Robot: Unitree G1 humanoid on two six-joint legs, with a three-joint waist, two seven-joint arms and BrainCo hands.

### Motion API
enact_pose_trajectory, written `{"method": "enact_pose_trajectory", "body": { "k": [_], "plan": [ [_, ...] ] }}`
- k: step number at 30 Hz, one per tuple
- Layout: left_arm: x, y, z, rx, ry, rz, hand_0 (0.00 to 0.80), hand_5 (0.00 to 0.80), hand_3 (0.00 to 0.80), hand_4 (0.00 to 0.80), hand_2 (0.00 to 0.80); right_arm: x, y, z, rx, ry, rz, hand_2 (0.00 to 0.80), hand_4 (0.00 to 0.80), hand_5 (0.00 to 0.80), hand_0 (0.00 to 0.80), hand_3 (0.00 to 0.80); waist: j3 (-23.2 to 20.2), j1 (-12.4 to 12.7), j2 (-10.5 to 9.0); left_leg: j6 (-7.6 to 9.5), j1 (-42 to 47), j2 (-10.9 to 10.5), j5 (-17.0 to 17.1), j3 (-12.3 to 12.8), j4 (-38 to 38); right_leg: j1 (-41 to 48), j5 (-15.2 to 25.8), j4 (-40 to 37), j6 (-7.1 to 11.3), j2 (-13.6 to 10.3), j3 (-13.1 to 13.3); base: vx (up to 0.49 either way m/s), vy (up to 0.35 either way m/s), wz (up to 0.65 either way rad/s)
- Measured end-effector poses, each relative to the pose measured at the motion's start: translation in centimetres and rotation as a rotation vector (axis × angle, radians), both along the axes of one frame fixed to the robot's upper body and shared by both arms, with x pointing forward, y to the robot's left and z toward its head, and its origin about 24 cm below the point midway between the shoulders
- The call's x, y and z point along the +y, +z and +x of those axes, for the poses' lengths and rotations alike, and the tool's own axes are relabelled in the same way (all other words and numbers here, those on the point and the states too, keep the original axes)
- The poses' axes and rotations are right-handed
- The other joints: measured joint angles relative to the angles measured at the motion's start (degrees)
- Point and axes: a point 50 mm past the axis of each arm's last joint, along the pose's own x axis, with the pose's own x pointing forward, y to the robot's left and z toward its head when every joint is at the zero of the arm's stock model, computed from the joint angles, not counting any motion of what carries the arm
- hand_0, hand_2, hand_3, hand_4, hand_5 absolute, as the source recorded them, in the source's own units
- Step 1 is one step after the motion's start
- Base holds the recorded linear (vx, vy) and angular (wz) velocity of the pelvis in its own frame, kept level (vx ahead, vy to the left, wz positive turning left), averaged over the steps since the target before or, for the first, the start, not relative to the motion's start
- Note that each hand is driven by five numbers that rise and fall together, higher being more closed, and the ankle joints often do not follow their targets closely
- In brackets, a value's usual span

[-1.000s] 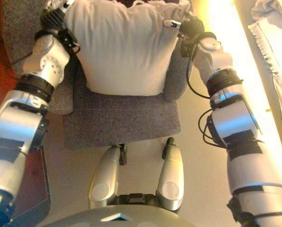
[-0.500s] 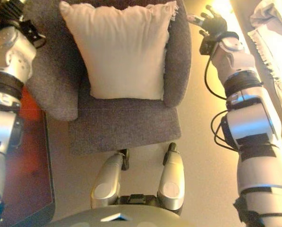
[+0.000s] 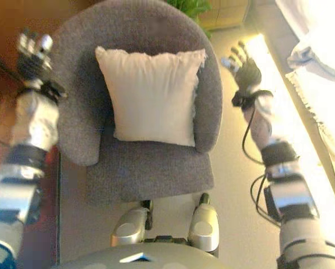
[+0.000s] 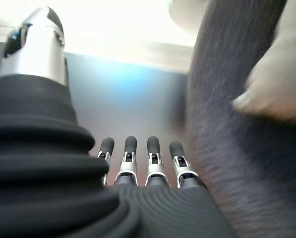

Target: Pick up the cushion and take it to the sofa

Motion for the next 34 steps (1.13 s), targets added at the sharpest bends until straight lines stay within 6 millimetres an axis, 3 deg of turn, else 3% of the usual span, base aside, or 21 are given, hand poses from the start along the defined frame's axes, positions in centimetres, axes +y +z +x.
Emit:
{"method": "enact_pose_trajectory", "body": {
  "k": [4,9,13,21,25,34],
  "plan": [
    [-3.3,-4.9,-4.0,0.049,-0.133,-0.087,0.000,0.000,0.000,0.000,0.000,1.5,-6.9,-4.5,0.155,0.028,0.053,0.000,0.000,0.000,0.000,0.000,-3.2,0.0,-1.07,0.01,3.6,0.0,0.0,0.3,-2.7,4.4,0.5,-4.2,0.53,0.7,0.1,0.057,0.008,0.04],
    [-4.4,-8.8,-7.2,0.147,-0.231,-0.139,0.000,0.000,0.000,0.000,0.000,2.7,-10.7,-8.2,0.244,0.115,0.088,0.000,0.000,0.000,0.000,0.000,-5.7,0.3,-1.29,0.11,6.0,0.1,0.1,1.8,-4.6,7.7,2.4,-9.0,0.81,1.1,0.3,-0.018,0.014,-0.07],
    [-4.1,-10.7,-8.9,0.223,-0.253,-0.144,0.000,0.000,0.000,0.000,0.000,2.5,-11.9,-9.7,0.274,0.124,0.095,0.000,0.000,0.000,0.000,0.000,-7.2,1.1,-1.53,0.26,6.9,0.2,0.3,2.1,-5.7,9.1,3.6,-11.5,0.71,1.4,0.2,-0.050,0.024,-0.03],
    [-2.9,-15.1,-14.3,0.398,-0.232,-0.182,0.000,0.000,0.000,0.000,0.000,2.6,-15.2,-13.9,0.383,0.055,0.190,0.000,0.000,0.000,0.000,0.000,-9.2,1.3,-2.05,0.28,7.6,0.1,1.6,3.1,-8.4,9.9,5.2,-14.8,0.68,1.7,0.1,-0.078,0.011,-0.01],
    [-3.1,-15.3,-14.6,0.405,-0.243,-0.184,0.000,0.000,0.000,0.000,0.000,3.1,-15.6,-14.3,0.393,0.050,0.249,0.000,0.000,0.000,0.000,0.000,-9.2,1.4,-2.03,0.31,7.6,0.1,2.5,3.2,-9.6,9.9,6.1,-16.1,0.58,1.8,0.1,-0.057,-0.002,-0.01],
    [-4.2,-15.3,-14.2,0.410,-0.290,-0.179,0.000,0.000,0.000,0.000,0.000,4.0,-15.7,-14.3,0.408,0.055,0.178,0.000,0.000,0.000,0.000,0.000,-9.2,1.4,-2.01,0.18,7.6,0.1,3.5,3.2,-11.0,9.5,6.7,-16.7,0.42,2.0,0.1,-0.035,-0.008,0.00]
  ]
}}
